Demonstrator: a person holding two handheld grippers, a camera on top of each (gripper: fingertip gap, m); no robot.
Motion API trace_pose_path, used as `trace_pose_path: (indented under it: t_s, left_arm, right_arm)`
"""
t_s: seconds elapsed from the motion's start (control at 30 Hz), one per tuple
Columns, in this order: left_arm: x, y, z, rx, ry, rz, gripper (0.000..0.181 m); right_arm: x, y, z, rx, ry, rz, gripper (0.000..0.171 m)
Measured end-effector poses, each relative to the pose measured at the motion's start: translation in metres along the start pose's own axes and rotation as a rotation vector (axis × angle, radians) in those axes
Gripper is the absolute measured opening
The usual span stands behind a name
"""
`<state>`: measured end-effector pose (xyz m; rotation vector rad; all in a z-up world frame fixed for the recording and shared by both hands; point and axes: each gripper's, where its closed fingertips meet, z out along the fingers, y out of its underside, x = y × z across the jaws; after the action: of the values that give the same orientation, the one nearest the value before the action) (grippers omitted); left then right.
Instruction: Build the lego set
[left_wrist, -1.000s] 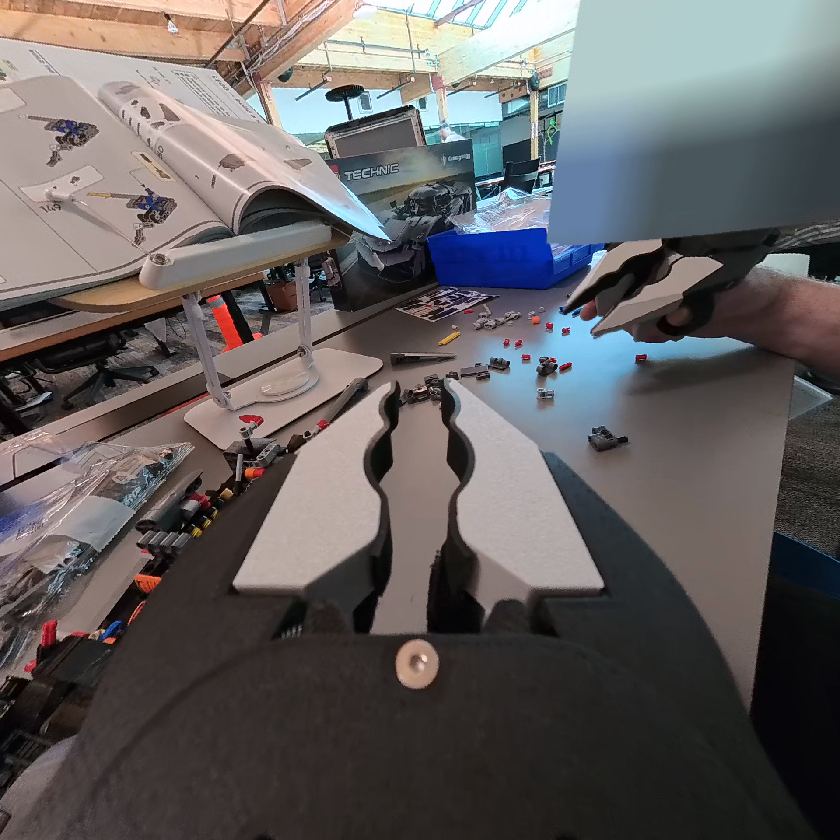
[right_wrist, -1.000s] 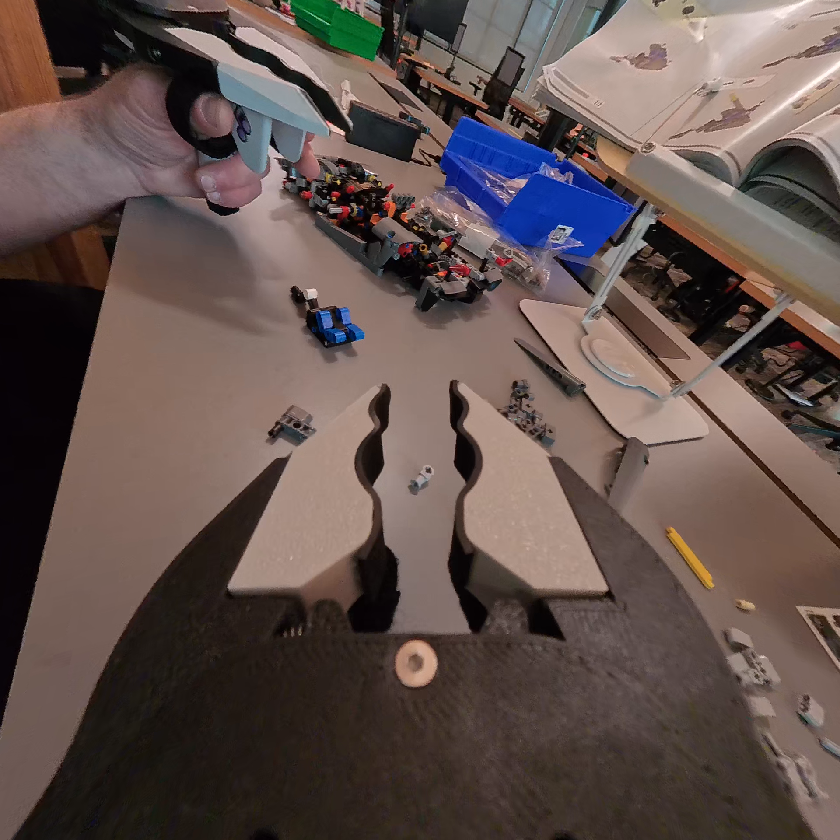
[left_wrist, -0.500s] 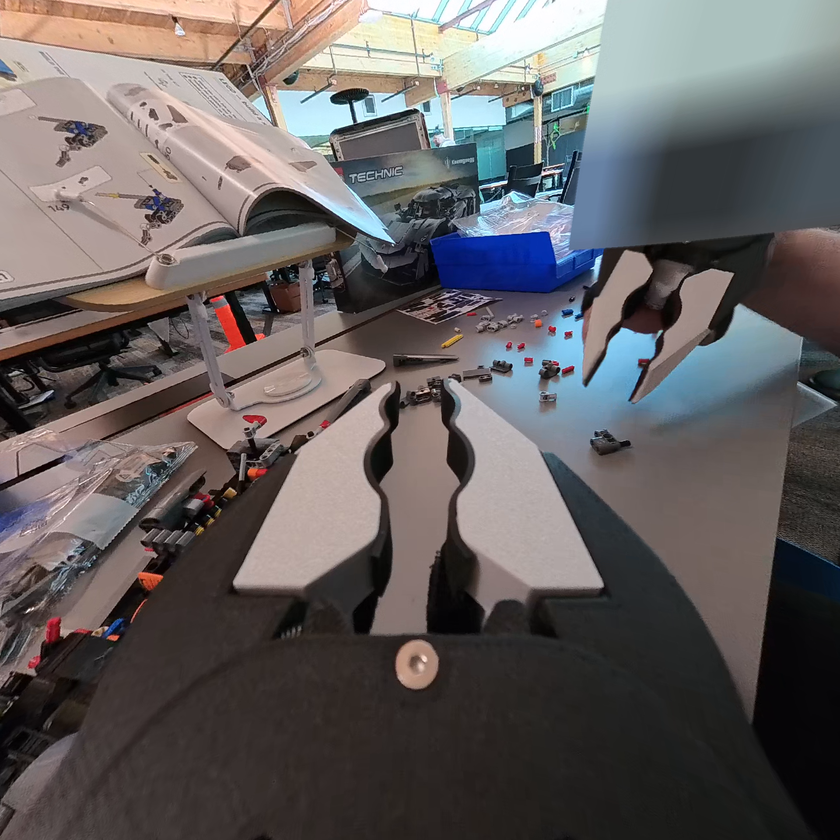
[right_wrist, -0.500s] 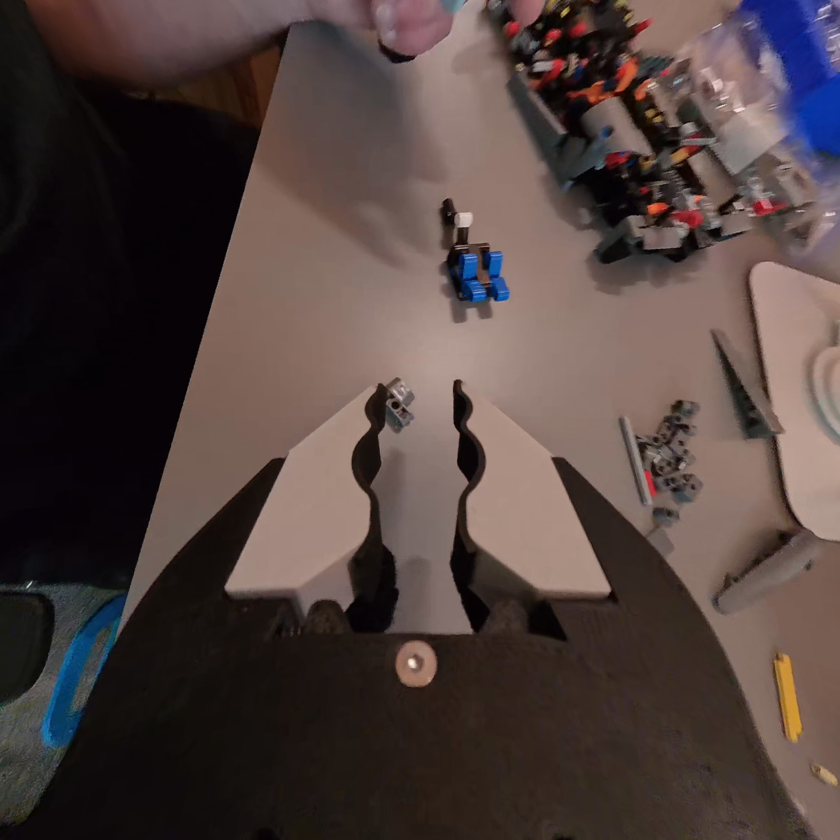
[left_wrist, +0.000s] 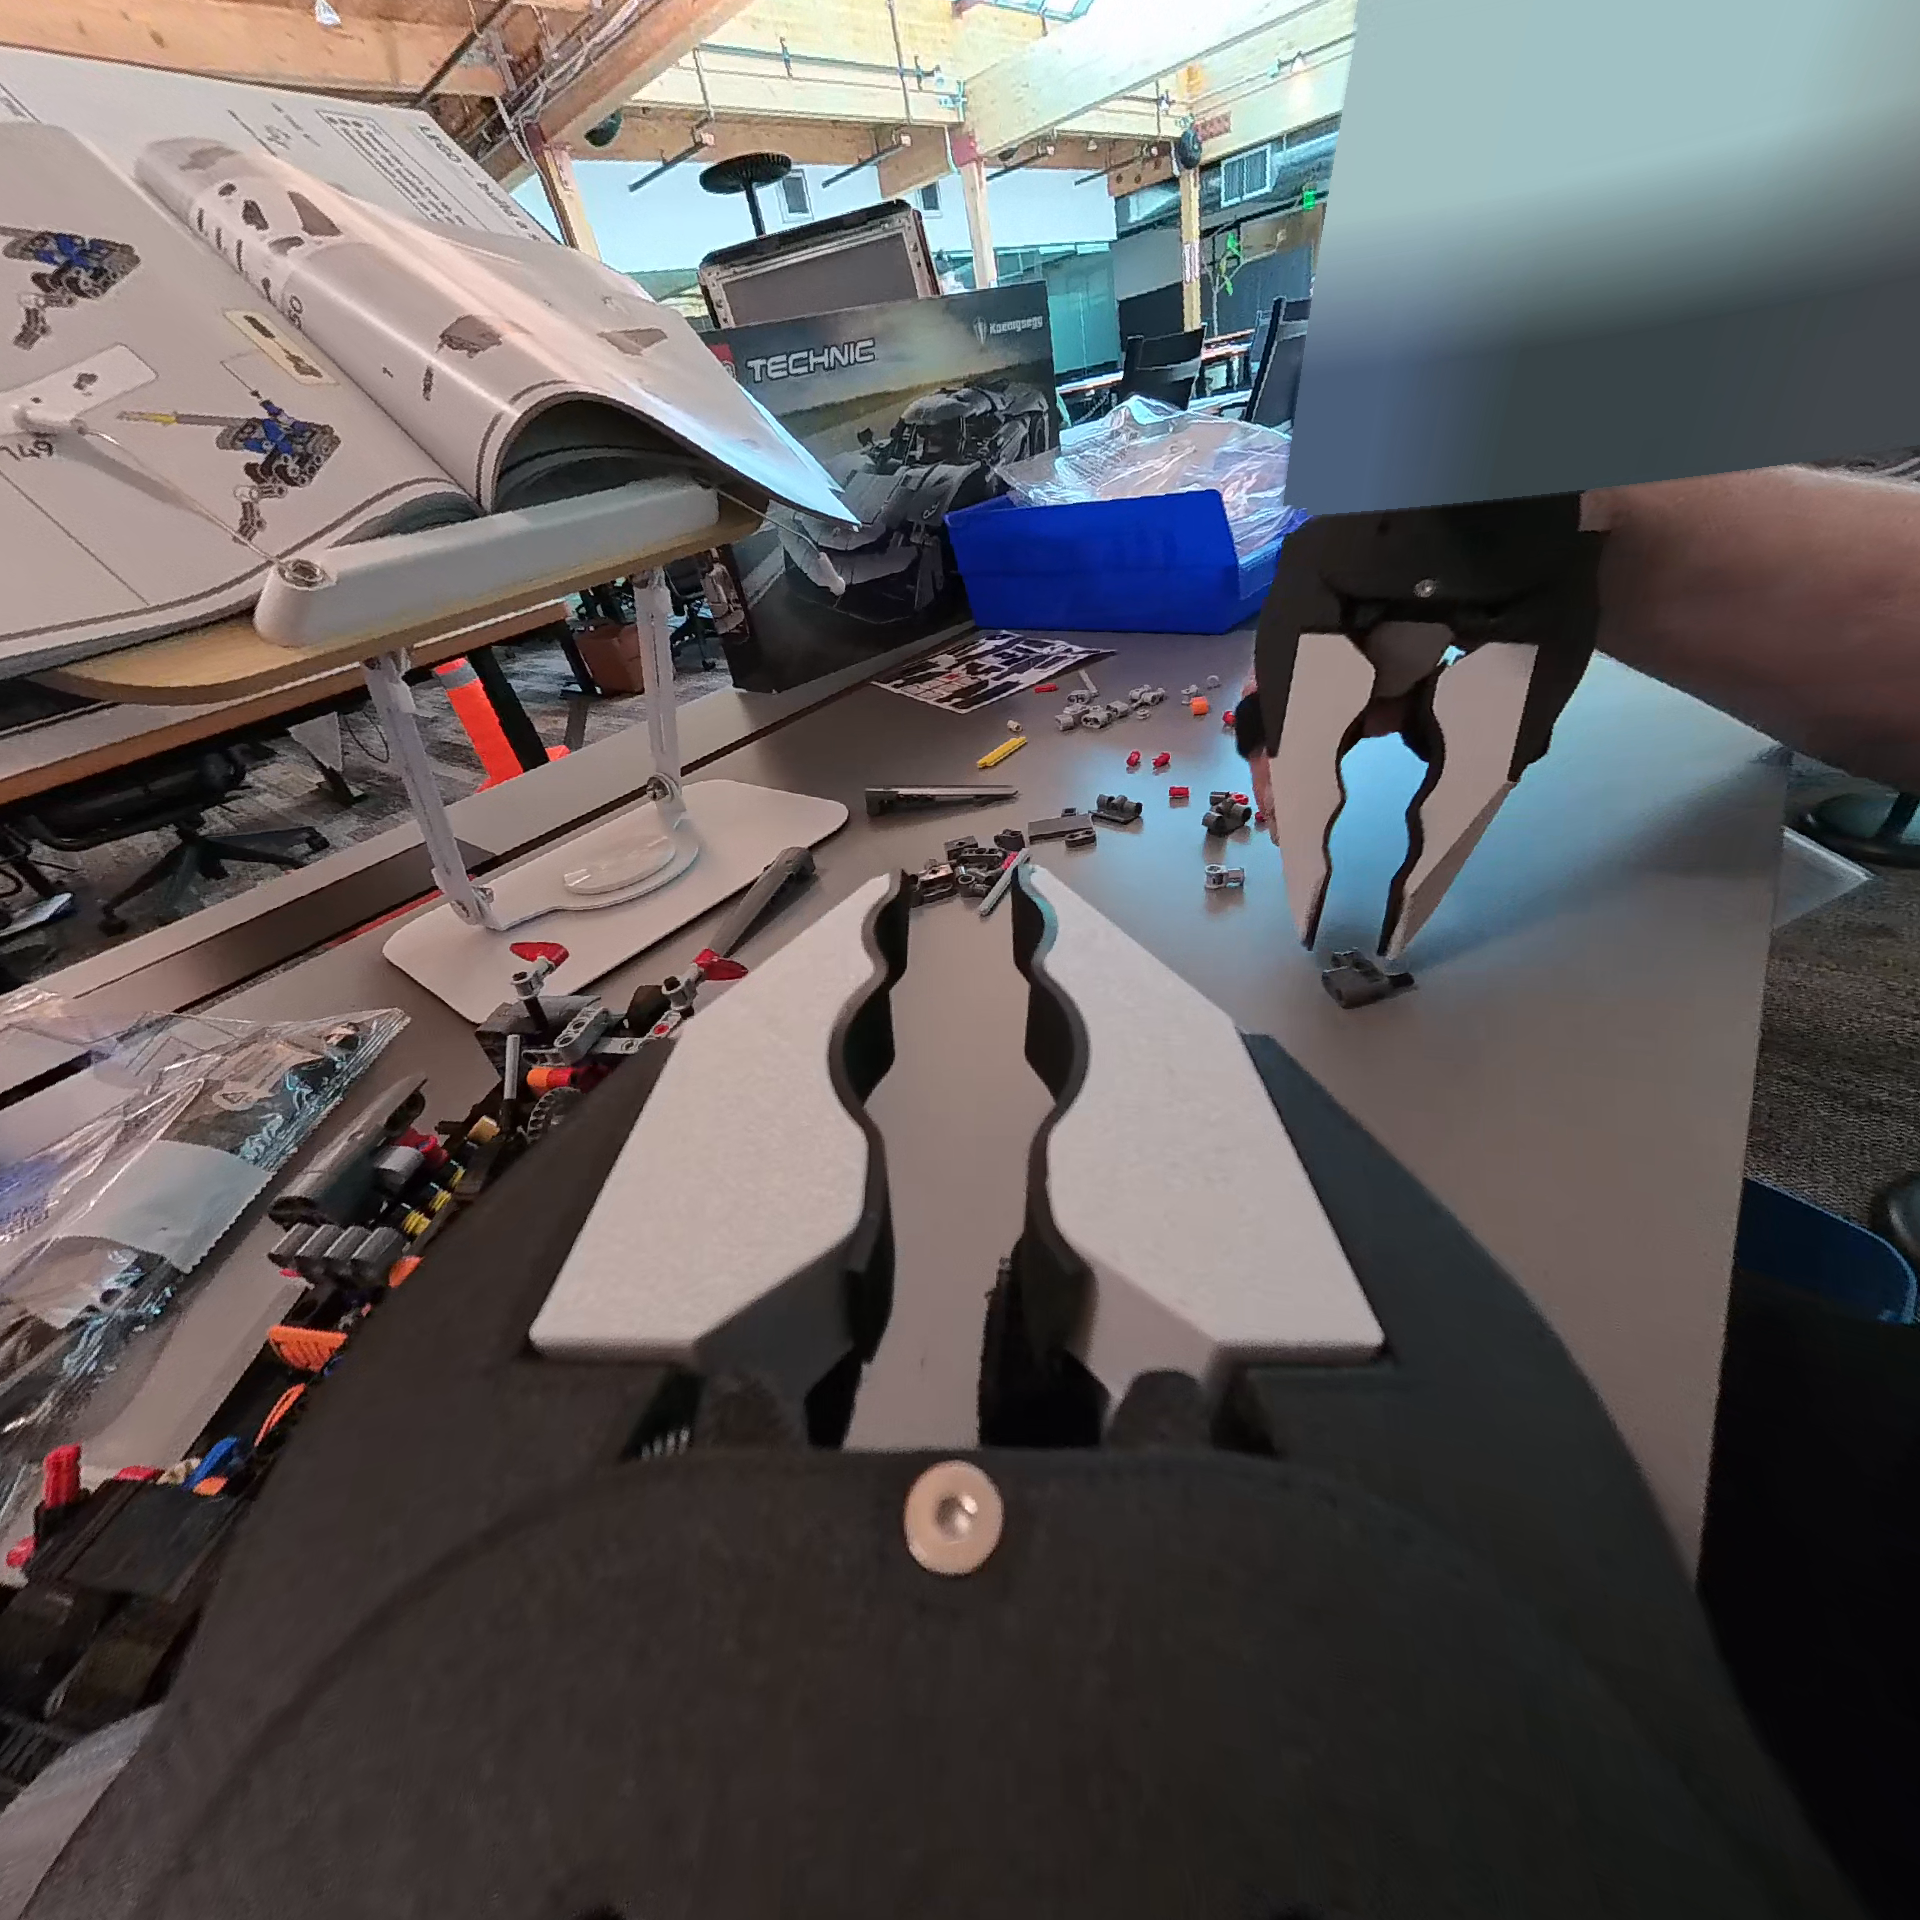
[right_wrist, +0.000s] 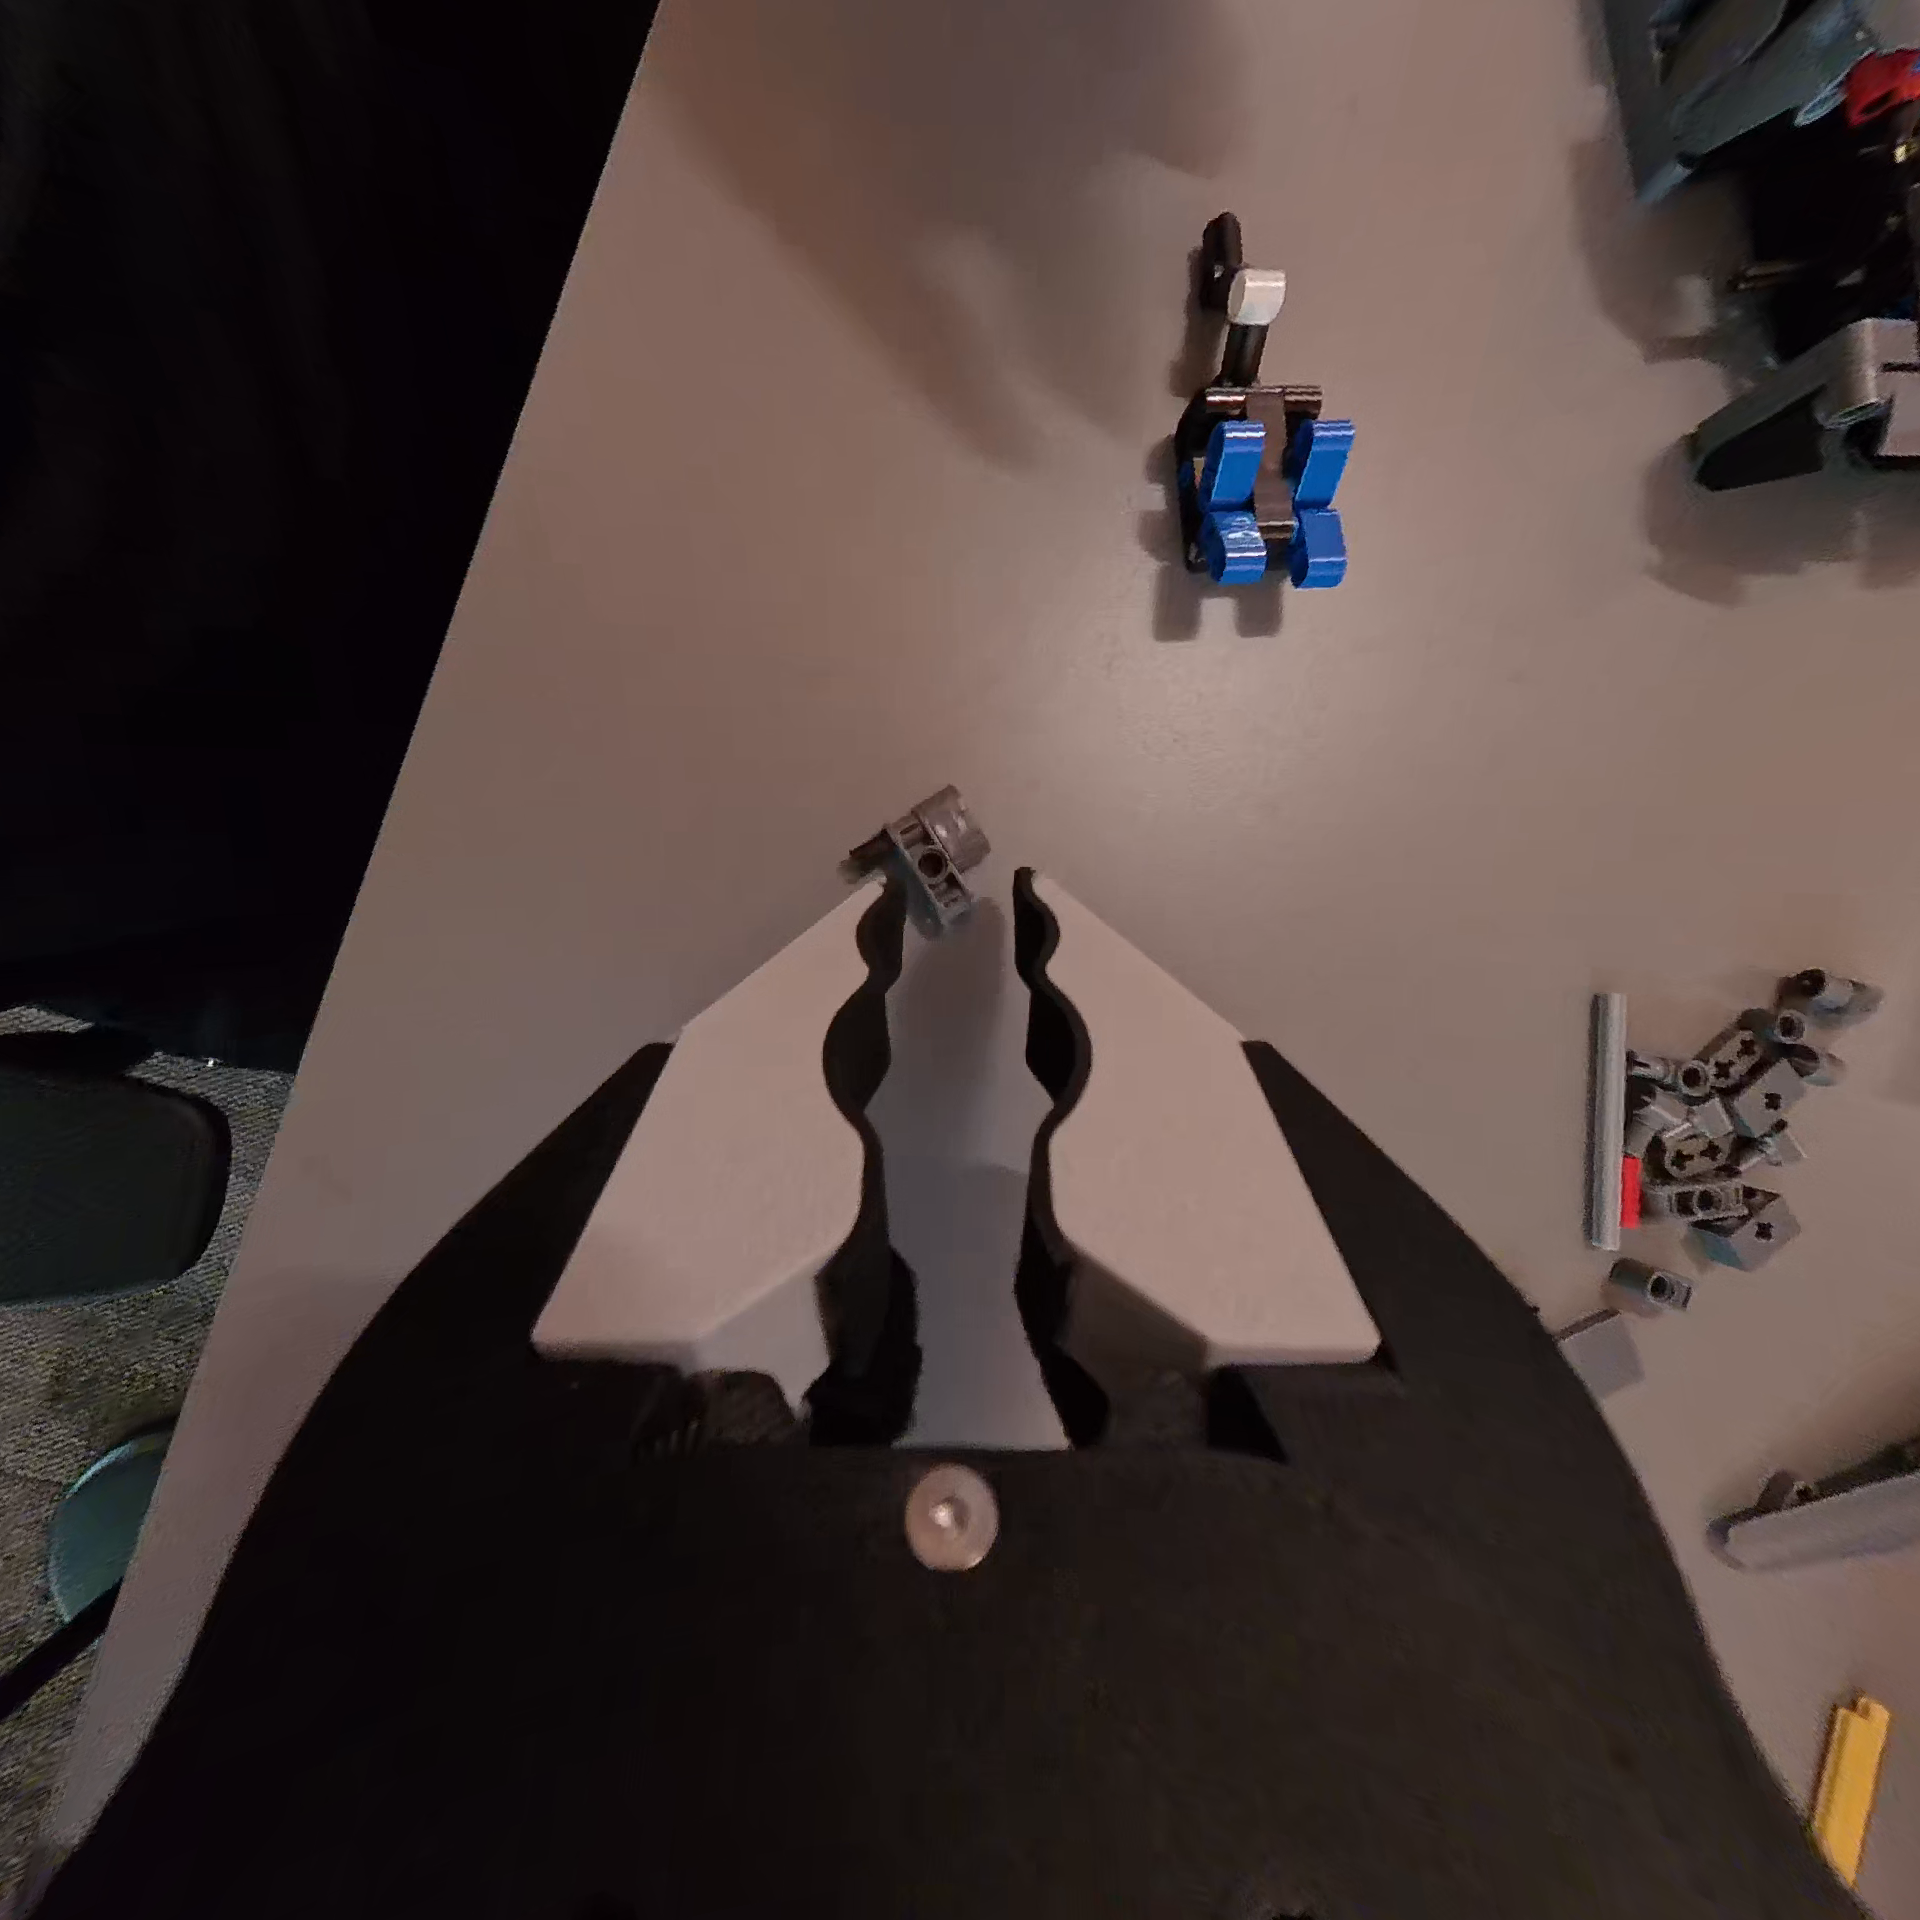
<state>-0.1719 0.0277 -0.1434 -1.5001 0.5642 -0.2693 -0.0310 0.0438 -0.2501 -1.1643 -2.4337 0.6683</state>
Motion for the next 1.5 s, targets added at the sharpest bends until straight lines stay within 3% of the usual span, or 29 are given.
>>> trace_pose_path:
  t_s: [0.17,0.97,1.5]
  left_arm:
    - [0.001,0.001,0.001,-0.007,0.001,0.005,0.017]
    - [0.000,0.002,0.002,-0.014,-0.006,0.014,0.016]
    - [0.000,0.003,0.003,-0.021,-0.013,0.026,0.016]
  right_arm:
    - [-0.004,0.000,0.007,0.024,-0.041,-0.004,0.007]
    - [0.009,-0.022,-0.006,0.245,0.034,-0.021,0.006]
    - [0.015,-0.023,-0.011,0.286,0.065,-0.015,0.006]
